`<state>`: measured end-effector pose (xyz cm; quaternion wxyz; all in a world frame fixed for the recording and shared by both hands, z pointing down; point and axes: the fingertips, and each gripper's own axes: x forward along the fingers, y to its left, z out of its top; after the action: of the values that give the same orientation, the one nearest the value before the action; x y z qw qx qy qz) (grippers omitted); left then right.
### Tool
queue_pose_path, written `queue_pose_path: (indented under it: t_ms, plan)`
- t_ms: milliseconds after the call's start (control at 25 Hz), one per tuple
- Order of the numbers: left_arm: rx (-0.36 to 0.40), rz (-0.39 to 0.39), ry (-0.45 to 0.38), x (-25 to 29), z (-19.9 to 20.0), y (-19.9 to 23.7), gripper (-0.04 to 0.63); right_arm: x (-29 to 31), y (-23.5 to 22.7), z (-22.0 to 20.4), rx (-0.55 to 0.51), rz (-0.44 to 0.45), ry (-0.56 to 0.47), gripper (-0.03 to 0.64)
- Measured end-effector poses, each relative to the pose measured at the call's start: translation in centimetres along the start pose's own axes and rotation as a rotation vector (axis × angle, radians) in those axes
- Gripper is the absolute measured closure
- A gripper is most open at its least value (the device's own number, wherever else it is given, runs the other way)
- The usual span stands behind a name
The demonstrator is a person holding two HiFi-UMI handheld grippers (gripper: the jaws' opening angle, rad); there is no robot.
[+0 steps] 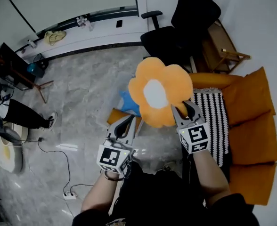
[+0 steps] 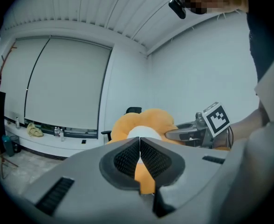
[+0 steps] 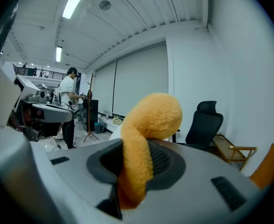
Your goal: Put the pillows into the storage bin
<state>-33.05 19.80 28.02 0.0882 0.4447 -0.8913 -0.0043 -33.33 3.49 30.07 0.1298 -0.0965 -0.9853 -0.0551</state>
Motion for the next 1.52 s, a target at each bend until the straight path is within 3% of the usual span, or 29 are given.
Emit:
queue_pose_path:
  t_ms: [360,560,1120,1240,1320,1480,1520]
  plan:
    - [-0.024,0.083,0.026,-6.0,-0.2,17.7,0.588,14.7,12.8,2.9,0.016,0.089,0.045,0.508]
    - [-0.062,0.081,0.042,-4.4,-2.0,22.1,0.588,20.2,14.7,0.4,0.048,0.122,0.114,0.506]
    - [-0.256,0.152,0.24,2.3,-17.8,24.6,0.588,32.5,15.5,-17.5,0.129,0.259,0.345,0.506]
    - [-0.31,0.172,0.246,2.7,-21.6,24.9,0.588,34.6,16.9,-22.0,0.131,0.294,0.398,0.503]
    - [-0.33,0.176,0.259,3.0,-24.1,25.0,0.588,36.1,17.6,-24.9,0.127,0.309,0.423,0.462]
    - [-0.371,0.191,0.285,2.8,-27.9,25.2,0.588,37.6,18.6,-29.6,0.112,0.31,0.444,0.301]
    - [-0.38,0.195,0.292,2.6,-28.7,25.2,0.588,37.6,18.9,-30.3,0.114,0.311,0.449,0.295]
